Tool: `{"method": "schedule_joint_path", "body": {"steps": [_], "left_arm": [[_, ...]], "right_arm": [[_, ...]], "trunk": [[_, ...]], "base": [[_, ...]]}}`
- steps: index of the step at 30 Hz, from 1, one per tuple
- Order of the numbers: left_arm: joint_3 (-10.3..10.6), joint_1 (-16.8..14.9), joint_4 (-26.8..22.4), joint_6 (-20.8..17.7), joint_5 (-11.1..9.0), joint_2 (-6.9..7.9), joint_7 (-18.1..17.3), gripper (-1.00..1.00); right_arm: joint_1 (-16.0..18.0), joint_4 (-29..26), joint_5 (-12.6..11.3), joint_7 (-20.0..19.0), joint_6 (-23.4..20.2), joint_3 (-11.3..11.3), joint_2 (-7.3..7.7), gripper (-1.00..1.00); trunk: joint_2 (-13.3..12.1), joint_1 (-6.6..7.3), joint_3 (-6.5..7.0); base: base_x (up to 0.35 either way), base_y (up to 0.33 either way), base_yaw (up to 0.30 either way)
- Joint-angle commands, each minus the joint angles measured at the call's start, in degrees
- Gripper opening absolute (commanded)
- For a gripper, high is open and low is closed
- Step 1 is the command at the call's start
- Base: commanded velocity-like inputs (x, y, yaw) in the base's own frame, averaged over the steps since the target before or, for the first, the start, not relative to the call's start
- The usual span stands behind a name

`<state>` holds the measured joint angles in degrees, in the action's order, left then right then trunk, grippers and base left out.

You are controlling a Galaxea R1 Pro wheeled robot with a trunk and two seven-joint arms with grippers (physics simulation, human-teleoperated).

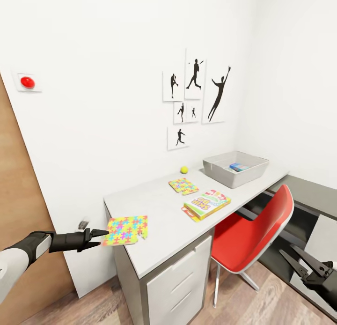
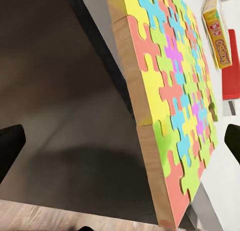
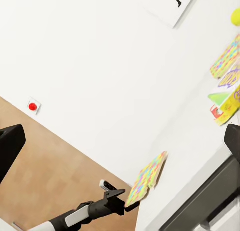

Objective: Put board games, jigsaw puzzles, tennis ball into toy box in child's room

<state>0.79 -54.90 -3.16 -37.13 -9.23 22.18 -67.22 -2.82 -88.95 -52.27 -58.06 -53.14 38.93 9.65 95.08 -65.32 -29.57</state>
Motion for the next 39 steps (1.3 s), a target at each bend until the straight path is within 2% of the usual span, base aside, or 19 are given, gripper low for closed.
{"method": "schedule_joint_path", "body": {"steps": [1,39], "left_arm": [[0.1,0.0,0.0,-0.6,-0.3,0.01,-0.1,1.0],[0.0,0.0,0.0,-0.4,-0.3,0.13,-0.3,1.0]], "right_arm": [[0.0,0.0,-0.1,0.0,-0.2,0.0,0.02,1.0],[0.0,0.0,-0.1,0.0,-0.2,0.0,0.02,1.0]], "trunk": [[0.0,0.0,-0.05],[0.0,0.0,-0.05]], "base": [[0.0,-0.163,0.0],[0.0,-0.04,0.0]]}}
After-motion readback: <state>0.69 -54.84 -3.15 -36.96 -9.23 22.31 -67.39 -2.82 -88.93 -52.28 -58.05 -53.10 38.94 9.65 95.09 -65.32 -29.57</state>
